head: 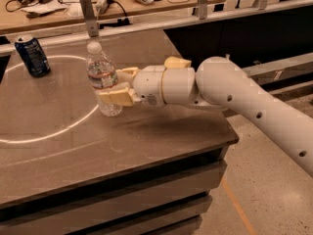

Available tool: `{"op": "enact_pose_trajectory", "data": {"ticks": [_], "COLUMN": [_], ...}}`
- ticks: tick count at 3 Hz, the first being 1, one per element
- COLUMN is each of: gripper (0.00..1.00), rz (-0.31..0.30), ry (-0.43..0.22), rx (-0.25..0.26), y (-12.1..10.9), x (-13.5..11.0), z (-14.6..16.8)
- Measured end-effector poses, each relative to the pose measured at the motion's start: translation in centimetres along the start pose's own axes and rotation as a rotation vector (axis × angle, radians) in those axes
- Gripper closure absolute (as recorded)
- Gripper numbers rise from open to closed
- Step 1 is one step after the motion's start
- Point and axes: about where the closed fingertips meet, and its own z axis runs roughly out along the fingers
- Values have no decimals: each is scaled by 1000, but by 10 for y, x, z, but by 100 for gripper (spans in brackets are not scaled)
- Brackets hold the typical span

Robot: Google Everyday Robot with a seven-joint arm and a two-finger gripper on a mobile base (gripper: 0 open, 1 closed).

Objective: Place water bottle upright

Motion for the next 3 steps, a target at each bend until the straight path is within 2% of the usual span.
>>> {"op": "enact_pose_trajectory", "data": {"ticks": [1,2,3], "gripper": [17,0,0], "rz": [-2,-5,-5], "ry": [-3,-7,-13], "rx": [2,3,-10], "y": [-1,-6,-9], "x": [-1,-2,-3], "z": [1,1,-4]}}
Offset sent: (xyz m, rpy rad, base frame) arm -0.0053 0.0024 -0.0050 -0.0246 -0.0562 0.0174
